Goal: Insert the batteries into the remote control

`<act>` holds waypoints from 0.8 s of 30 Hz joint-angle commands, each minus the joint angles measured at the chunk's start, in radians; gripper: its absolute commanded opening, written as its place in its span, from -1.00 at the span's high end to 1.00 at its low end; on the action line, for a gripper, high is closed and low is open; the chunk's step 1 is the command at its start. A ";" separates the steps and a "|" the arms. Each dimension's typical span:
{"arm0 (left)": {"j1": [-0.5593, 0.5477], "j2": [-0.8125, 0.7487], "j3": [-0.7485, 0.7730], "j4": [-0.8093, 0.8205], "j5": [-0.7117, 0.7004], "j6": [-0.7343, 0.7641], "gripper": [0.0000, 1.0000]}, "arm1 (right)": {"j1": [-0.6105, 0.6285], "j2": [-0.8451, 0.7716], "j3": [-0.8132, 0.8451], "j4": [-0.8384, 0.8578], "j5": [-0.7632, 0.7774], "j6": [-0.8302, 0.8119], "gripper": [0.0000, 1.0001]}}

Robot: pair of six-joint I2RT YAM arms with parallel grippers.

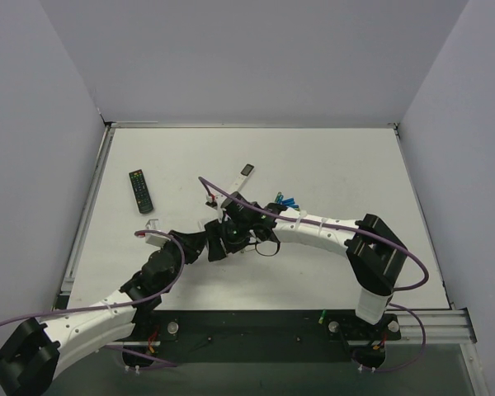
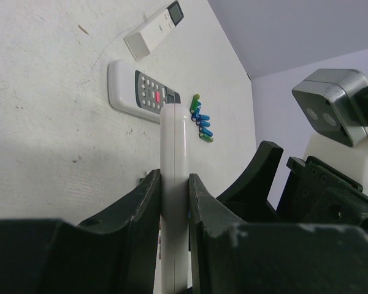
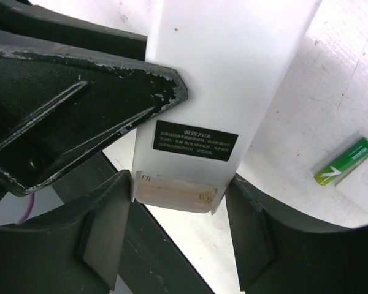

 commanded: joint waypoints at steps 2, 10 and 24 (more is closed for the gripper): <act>0.000 -0.048 -0.029 0.076 0.038 0.018 1.00 | 0.000 0.003 0.030 -0.016 -0.016 -0.030 0.27; 0.018 -0.186 0.009 -0.140 0.061 0.058 -0.38 | 0.000 -0.049 -0.016 -0.041 0.007 -0.159 0.70; 0.153 -0.183 0.046 -0.238 0.302 0.084 -0.51 | 0.005 -0.106 -0.046 -0.042 -0.054 -0.368 0.75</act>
